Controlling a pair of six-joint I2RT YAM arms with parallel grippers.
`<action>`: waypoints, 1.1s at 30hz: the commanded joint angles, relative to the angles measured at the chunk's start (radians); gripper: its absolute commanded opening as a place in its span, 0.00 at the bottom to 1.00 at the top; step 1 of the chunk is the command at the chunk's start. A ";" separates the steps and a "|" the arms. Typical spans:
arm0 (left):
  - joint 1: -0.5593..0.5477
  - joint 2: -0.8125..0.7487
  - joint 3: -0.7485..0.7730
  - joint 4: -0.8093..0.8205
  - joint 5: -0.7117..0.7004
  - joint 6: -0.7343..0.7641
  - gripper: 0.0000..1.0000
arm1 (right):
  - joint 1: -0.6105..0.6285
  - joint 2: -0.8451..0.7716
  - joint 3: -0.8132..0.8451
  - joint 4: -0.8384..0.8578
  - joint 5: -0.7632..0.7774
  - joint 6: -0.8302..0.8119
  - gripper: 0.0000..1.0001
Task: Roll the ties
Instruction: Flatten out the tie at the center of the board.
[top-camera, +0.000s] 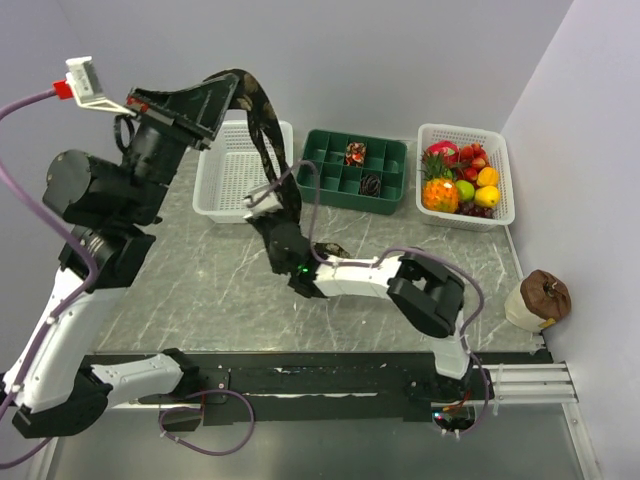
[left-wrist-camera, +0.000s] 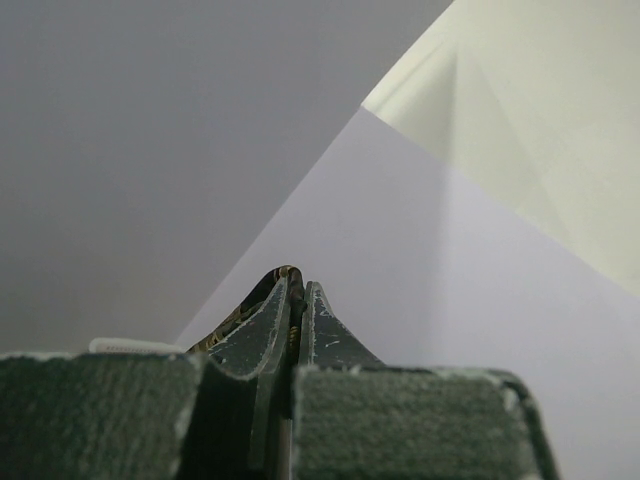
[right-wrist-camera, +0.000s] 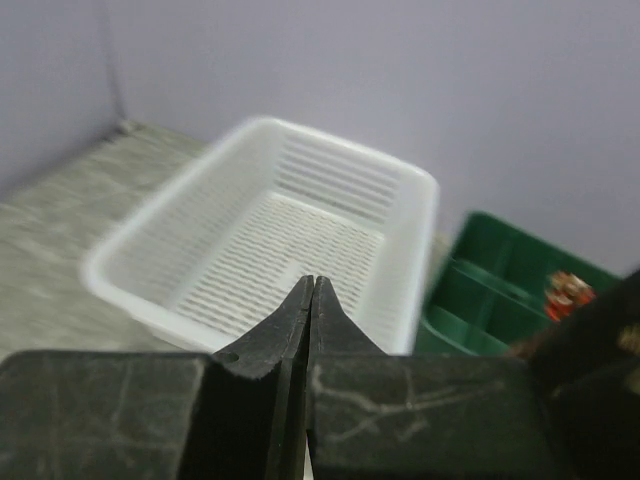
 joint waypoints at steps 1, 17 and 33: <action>-0.001 -0.047 -0.029 0.028 -0.097 0.038 0.01 | -0.088 -0.194 -0.130 -0.047 0.143 0.059 0.00; 0.006 -0.145 -0.134 -0.103 -0.357 0.108 0.01 | -0.550 -0.634 -0.298 -0.692 -0.342 0.247 0.00; 0.174 -0.317 -0.609 -0.487 -0.585 -0.129 0.01 | -0.697 -0.313 0.145 -1.620 -1.418 0.169 0.13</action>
